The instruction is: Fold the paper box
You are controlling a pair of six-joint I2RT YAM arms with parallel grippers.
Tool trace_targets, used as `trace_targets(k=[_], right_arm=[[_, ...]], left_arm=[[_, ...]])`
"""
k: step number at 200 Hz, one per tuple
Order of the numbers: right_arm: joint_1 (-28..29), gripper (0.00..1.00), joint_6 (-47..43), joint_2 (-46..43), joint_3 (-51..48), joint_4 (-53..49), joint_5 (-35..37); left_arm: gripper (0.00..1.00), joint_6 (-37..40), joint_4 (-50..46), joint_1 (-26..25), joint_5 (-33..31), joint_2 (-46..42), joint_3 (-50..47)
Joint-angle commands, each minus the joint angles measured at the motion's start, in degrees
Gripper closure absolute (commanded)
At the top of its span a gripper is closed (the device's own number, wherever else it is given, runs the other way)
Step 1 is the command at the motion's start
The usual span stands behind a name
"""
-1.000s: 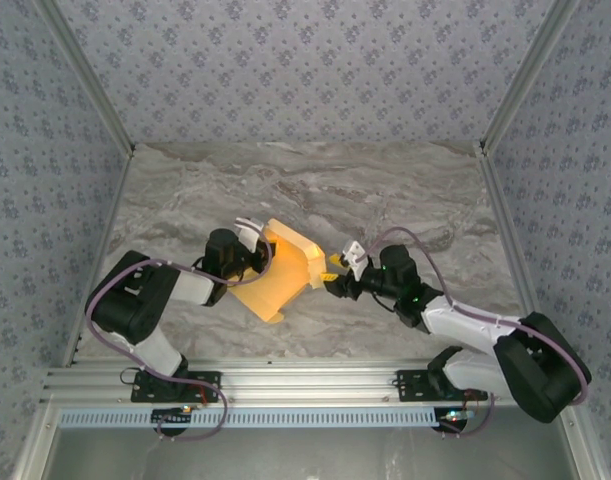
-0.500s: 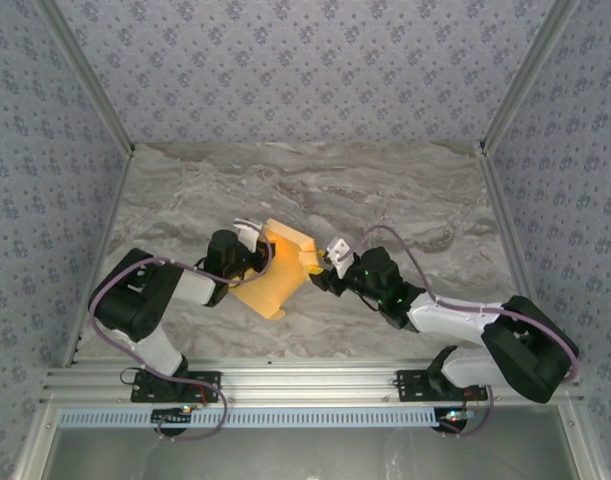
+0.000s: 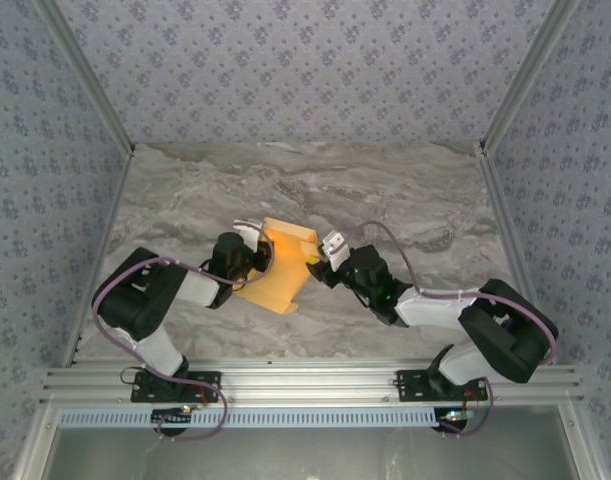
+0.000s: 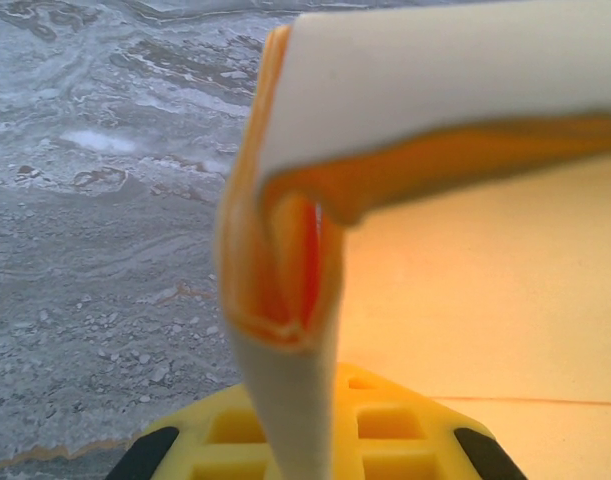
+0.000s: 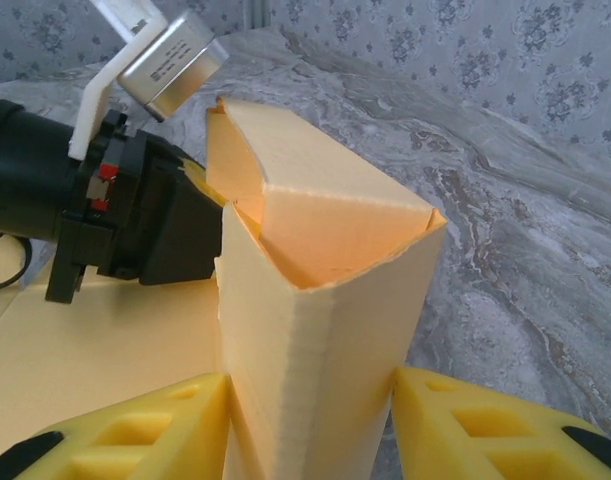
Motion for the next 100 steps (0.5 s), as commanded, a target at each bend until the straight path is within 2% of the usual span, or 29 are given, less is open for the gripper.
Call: trace_targets(k=[1,45,72,100], right_arm=[[0.9,0.54,0.9,2.3,3.2,1.4,4.3],[2.8,0.60,7.0,8.4,5.5,4.9,14.8],[2.5,0.61,8.0,10.9,7.5,3.7,19.4],[2.4,0.66,8.0,13.5,9.4,3.6,20.3]], left_arm=[[1.00,-0.7,2.6,-2.4,-1.5,-0.4,0.3],[1.00,-4.7,1.2,-6.3,-12.2,-0.5,1.1],[0.99,-6.6,1.3,-7.8,-14.9,-1.1,0.3],[0.95,-7.8,-0.1,-9.0,-15.9,-2.4,-0.5]])
